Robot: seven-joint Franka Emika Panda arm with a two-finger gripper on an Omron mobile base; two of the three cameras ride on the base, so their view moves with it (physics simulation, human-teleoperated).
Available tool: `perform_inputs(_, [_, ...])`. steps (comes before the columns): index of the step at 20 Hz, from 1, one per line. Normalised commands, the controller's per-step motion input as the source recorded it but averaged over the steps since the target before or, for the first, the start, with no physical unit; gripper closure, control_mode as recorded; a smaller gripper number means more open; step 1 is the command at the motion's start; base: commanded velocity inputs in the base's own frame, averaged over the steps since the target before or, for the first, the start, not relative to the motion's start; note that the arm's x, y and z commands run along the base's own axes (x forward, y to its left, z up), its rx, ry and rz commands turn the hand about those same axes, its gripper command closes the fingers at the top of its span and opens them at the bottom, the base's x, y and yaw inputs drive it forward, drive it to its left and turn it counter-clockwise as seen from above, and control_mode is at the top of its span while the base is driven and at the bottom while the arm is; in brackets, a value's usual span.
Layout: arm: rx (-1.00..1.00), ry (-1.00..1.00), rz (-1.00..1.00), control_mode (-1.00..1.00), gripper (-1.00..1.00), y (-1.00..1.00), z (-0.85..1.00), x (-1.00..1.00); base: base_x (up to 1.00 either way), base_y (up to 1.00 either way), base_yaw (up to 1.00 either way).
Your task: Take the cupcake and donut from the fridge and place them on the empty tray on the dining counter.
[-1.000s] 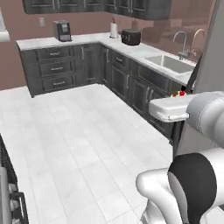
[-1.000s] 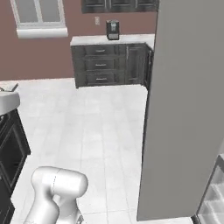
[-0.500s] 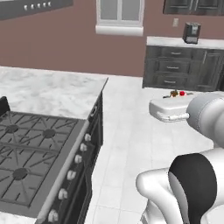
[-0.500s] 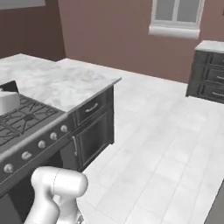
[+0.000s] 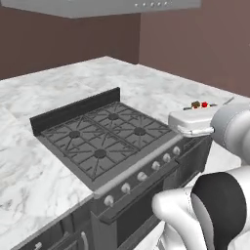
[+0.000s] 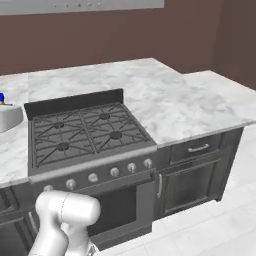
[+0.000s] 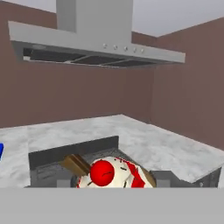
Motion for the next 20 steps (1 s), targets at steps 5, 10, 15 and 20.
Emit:
perform_inputs(5, [0.00, 0.00, 0.00, 1.00, 1.00, 0.00, 0.00, 0.00, 0.52, 0.16, 0.65])
perform_inputs(10, [0.00, 0.00, 0.00, 1.00, 1.00, 0.00, 0.00, 0.00, -0.43, 0.84, 0.16])
perform_inputs(15, [0.00, 0.00, 0.00, 1.00, 1.00, 0.00, 0.00, 0.00, -0.84, 1.00, 0.00])
perform_inputs(20, [0.00, 0.00, 0.00, 1.00, 1.00, 0.00, 0.00, 0.00, -0.57, 1.00, 0.00])
